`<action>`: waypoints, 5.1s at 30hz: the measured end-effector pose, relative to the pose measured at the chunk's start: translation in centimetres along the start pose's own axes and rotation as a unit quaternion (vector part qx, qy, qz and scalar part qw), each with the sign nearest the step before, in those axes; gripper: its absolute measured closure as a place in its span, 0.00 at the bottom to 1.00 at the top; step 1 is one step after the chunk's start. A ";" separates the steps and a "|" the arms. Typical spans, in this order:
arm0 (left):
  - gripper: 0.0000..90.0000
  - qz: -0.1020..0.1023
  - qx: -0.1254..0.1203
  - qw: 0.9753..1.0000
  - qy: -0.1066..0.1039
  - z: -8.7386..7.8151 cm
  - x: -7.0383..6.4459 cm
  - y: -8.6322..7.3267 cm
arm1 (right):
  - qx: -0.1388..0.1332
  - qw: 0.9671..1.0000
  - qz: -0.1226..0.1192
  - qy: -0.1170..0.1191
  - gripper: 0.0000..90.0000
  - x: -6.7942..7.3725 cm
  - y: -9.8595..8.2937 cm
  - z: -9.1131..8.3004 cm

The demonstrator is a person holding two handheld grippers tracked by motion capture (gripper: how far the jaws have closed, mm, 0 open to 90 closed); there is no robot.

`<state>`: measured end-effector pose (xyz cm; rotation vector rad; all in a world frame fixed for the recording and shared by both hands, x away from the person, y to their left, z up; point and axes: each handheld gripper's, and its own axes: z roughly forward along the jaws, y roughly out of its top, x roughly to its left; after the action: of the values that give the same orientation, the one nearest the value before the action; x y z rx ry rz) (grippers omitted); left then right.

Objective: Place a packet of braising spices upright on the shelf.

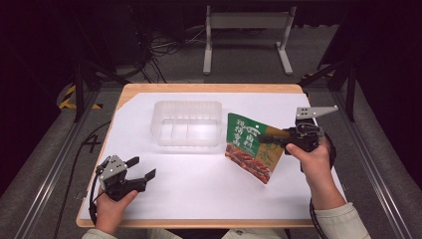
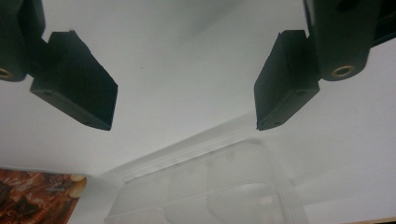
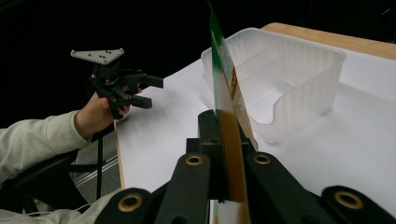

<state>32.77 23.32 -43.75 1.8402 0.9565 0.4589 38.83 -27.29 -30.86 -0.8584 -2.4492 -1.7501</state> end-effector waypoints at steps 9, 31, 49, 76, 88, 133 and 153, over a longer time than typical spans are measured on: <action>0.25 0.000 0.002 1.000 0.005 0.0 0.1 0.0 | -0.026 0.999 0.009 0.016 1.00 0.3 0.9 -0.8; 0.25 0.001 0.003 1.000 0.000 0.1 0.0 0.0 | -0.042 0.998 0.025 0.035 1.00 0.3 4.5 -0.5; 0.25 0.001 0.001 1.000 0.010 -0.7 0.1 -0.4 | -0.042 0.999 0.024 0.023 1.00 0.3 8.4 1.3; 0.25 -0.008 -0.004 1.000 0.019 -2.1 0.3 -1.1 | -0.071 0.997 0.013 -0.023 1.00 -1.3 13.4 5.2; 0.25 -0.005 -0.005 1.000 0.010 -1.5 0.3 -0.8 | -0.090 0.995 0.029 -0.044 1.00 -1.7 14.6 6.2; 0.25 0.003 -0.014 1.000 -0.005 -1.0 0.2 -0.2 | -0.147 0.985 0.011 -0.091 1.00 -2.7 14.3 11.7; 0.25 -0.010 -0.016 1.000 0.017 -3.0 0.4 -1.4 | -0.163 0.981 0.031 -0.097 1.00 -3.8 13.1 14.2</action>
<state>30.46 25.64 -43.65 1.7968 0.9850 0.4920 51.97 -13.45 -25.94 -1.1693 -2.2424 -2.1776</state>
